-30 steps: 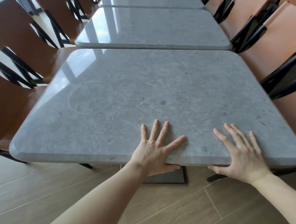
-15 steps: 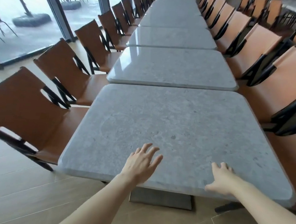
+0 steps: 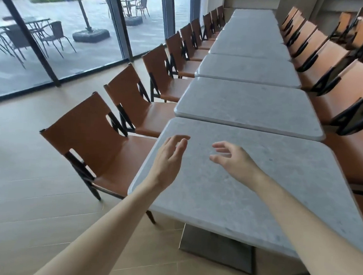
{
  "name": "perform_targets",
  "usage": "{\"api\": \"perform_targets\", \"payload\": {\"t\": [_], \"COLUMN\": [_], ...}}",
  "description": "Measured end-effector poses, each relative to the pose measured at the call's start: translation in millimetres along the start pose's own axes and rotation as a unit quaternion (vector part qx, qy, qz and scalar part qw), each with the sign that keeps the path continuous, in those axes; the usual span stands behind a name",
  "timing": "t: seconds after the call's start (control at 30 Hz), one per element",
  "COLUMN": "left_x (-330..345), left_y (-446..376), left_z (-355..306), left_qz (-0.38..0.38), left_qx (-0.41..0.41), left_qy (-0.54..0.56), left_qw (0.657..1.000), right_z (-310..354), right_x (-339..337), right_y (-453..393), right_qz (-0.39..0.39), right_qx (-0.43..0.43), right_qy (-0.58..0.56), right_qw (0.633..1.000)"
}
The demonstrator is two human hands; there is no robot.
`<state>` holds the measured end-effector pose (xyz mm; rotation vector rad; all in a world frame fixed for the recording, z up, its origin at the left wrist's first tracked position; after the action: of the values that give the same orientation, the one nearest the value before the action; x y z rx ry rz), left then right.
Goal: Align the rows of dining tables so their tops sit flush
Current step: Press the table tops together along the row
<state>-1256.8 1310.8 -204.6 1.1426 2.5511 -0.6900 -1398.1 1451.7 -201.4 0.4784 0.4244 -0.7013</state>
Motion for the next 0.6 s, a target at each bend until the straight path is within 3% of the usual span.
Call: {"api": "perform_targets", "payload": {"t": [0.23,0.6], "left_x": [-91.2,-238.3], "left_y": [21.7,20.5], "left_z": [-0.1,50.2], "left_qz": [-0.006,0.005], "left_qx": [-0.02,-0.029], "left_qy": [0.131,0.124], "left_qw": [0.991,0.992], "right_z": [83.4,177.4], "right_x": [65.8,183.4], "right_y": [36.8,34.2], "right_qz": [0.02,0.027], "right_qx": [-0.046,-0.047], "right_qy": [-0.09,-0.092], "right_qw": [0.995,0.994]}}
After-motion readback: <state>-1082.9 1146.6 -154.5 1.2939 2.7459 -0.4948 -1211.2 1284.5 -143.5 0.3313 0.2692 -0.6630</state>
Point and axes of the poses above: each hand's wrist, its own y-axis away from the middle knuckle, its own x-axis out of the palm, z = x × y, the point moved 3 cm from there along -y, towards the middle knuckle, and after that the axes turned 8 degrees about x, right-handed, at the moved point
